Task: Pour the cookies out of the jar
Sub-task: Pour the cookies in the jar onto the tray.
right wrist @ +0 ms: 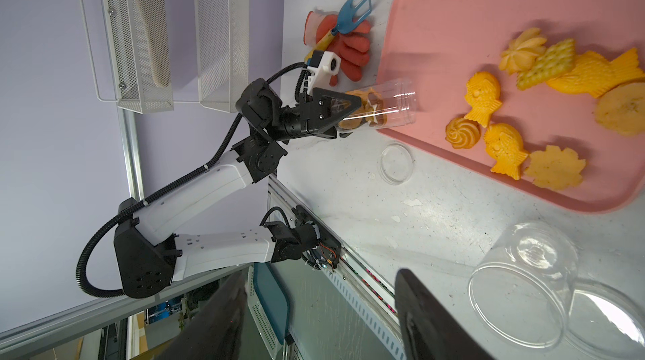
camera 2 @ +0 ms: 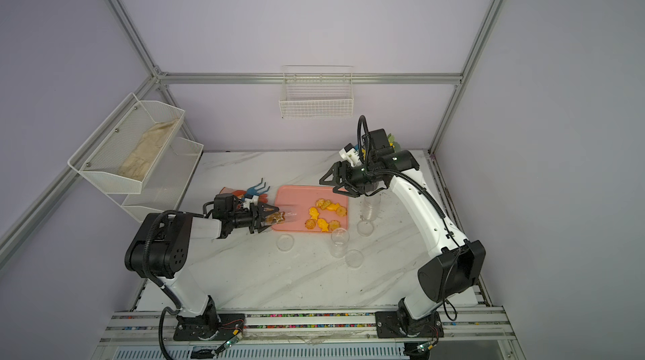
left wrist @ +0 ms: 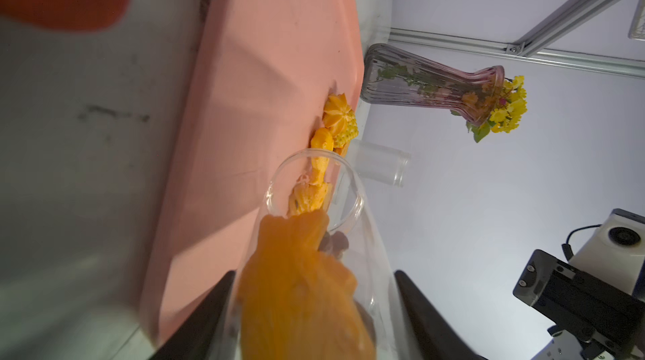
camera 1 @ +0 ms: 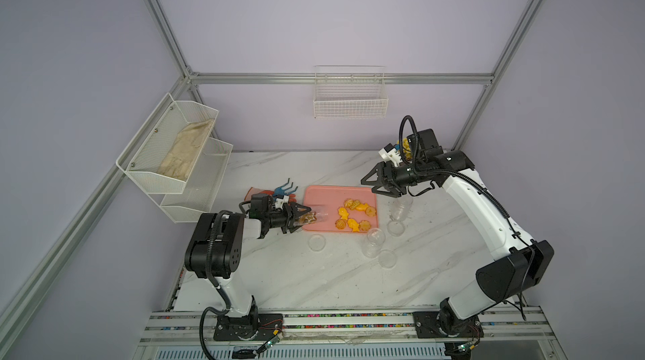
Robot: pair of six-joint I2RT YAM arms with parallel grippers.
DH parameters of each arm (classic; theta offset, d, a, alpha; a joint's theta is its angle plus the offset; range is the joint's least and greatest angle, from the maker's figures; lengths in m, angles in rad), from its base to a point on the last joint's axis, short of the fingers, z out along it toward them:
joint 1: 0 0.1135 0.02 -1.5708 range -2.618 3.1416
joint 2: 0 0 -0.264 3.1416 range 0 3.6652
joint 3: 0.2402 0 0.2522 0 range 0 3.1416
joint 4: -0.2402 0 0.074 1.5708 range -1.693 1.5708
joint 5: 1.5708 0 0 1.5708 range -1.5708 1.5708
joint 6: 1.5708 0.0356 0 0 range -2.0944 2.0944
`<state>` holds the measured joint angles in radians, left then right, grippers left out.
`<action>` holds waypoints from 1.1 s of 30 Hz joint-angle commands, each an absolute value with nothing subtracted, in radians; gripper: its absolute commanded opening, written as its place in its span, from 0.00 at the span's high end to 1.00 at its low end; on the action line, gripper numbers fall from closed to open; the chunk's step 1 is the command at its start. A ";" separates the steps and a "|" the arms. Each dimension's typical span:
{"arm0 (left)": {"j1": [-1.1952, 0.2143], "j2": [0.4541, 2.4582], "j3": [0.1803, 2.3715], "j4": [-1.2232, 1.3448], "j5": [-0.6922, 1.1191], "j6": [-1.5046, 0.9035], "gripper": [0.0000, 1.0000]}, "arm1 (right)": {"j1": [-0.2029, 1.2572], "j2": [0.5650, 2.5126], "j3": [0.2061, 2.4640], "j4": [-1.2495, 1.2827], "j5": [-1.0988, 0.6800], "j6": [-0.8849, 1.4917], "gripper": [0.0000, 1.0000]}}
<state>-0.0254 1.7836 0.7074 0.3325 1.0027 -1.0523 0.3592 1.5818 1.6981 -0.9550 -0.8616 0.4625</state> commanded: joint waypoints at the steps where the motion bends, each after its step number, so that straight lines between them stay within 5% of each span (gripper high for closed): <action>1: -0.019 1.785 0.824 0.231 0.967 -0.946 0.36 | 0.354 1.568 1.682 -0.973 -0.881 0.451 0.31; 23: -0.032 1.786 1.070 -0.113 0.782 -0.804 0.36 | 0.355 1.512 1.602 -0.948 -0.856 0.452 0.31; 33: -0.168 1.869 1.406 -0.592 0.588 -0.524 0.35 | 0.355 1.483 1.544 -0.853 -0.857 0.526 0.31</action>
<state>-0.1379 1.8572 1.2625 -0.4179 0.6567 -0.6548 0.3588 1.5208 1.5562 -0.8997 -0.8551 0.4953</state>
